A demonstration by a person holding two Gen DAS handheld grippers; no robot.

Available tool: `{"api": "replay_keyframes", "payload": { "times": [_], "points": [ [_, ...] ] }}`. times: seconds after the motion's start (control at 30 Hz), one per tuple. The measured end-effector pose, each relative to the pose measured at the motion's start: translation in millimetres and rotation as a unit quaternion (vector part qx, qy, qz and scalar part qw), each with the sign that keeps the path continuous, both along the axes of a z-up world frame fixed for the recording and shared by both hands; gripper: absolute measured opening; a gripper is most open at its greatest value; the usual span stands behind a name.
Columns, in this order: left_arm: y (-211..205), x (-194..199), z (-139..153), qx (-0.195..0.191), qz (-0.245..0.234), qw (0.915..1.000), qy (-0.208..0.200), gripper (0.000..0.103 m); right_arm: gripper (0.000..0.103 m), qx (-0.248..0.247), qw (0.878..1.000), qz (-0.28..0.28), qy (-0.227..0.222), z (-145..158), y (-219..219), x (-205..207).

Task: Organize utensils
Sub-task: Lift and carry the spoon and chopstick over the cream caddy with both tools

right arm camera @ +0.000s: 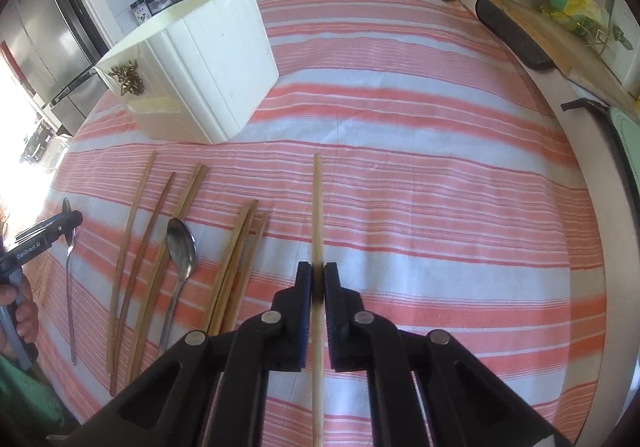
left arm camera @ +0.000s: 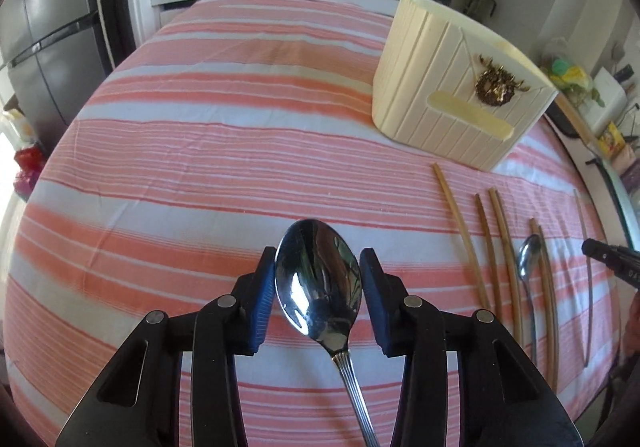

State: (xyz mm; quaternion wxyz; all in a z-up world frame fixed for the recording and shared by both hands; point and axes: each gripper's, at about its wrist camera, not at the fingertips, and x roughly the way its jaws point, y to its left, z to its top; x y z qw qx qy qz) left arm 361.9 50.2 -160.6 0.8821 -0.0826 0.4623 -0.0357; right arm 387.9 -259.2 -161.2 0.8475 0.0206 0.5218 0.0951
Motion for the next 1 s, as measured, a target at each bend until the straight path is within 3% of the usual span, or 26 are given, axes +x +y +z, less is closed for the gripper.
{"api": "replay_keyframes", "payload": {
  "times": [0.57, 1.0],
  "points": [
    [8.8, -57.5, 105.1, -0.033, -0.044, 0.9903, -0.127, 0.041, 0.007, 0.016, 0.992, 0.022, -0.126, 111.9, 12.5, -61.1],
    [27.2, -45.0, 124.8, -0.047, -0.041, 0.9867, -0.15, 0.04, 0.007, 0.018, 0.983, 0.037, -0.179, 153.9, 43.6, -50.7]
  ]
}}
